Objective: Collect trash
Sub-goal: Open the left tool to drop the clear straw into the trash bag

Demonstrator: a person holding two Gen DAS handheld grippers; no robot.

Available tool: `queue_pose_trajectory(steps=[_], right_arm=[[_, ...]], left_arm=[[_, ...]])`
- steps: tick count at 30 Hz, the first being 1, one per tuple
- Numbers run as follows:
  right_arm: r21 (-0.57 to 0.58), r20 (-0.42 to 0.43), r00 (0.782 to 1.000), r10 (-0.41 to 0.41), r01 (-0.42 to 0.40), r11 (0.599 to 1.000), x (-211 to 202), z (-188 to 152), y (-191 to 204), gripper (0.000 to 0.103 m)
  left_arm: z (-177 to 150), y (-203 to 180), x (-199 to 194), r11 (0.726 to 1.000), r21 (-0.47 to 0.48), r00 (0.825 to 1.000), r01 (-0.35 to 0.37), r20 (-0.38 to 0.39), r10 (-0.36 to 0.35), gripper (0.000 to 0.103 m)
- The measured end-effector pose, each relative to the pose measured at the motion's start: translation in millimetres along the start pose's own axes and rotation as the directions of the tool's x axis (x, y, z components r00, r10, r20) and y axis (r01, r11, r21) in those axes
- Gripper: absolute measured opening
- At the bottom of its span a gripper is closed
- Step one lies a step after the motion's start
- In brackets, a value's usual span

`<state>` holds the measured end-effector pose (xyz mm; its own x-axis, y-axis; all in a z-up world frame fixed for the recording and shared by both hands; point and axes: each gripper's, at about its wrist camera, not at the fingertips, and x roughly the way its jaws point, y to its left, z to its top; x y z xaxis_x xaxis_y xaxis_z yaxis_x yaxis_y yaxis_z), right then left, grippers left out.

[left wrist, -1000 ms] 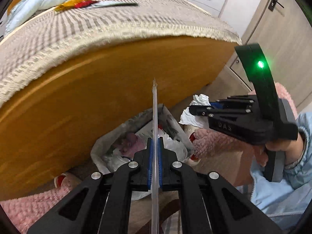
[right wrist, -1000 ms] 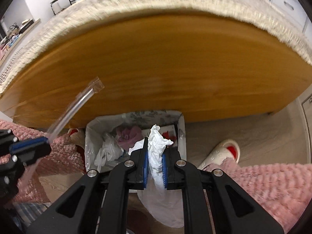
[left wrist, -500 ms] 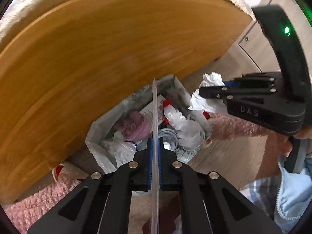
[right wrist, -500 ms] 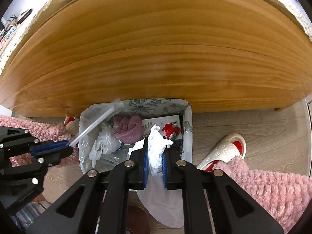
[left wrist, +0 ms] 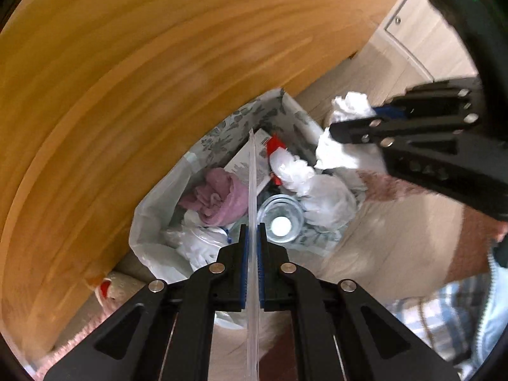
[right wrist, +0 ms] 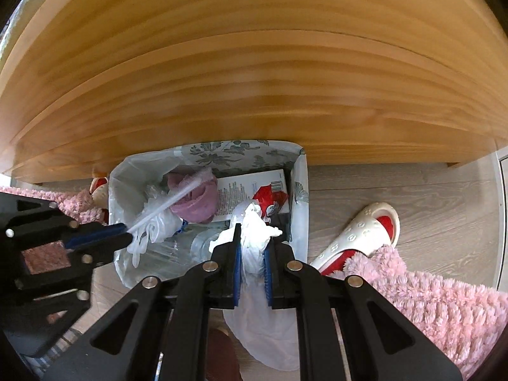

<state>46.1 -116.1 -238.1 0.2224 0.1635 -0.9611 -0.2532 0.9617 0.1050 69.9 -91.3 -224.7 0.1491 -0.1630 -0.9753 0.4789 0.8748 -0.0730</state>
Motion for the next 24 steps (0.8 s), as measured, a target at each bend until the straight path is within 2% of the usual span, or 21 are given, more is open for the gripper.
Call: queue_pose_trajectory(steps=[6,16,21,24], right_arm=[[0.035,-0.032,0.999,-0.021,0.022,0.999,9,2,-8,0.011],[0.074,-0.085,0.996,-0.005,0.011,0.997,19,2,-17,0.011],[0.083,-0.093,0.996,-0.009,0.017,0.996,22,4,-19,0.011],[0.083,-0.095,0.995,-0.009,0.017,0.996,23,4,-20,0.011]], left_arm=[[10,-3,17,0.998,0.052,1.0,-0.025,0.017,0.024,0.002],[22,-1,42,0.99,0.12,0.996,-0.079,0.054,0.073,0.002],[23,1,50,0.985,0.118,0.992,-0.124,0.041,0.12,0.003],[23,4,45,0.989,0.095,0.992,-0.117,0.052,0.112,0.003]])
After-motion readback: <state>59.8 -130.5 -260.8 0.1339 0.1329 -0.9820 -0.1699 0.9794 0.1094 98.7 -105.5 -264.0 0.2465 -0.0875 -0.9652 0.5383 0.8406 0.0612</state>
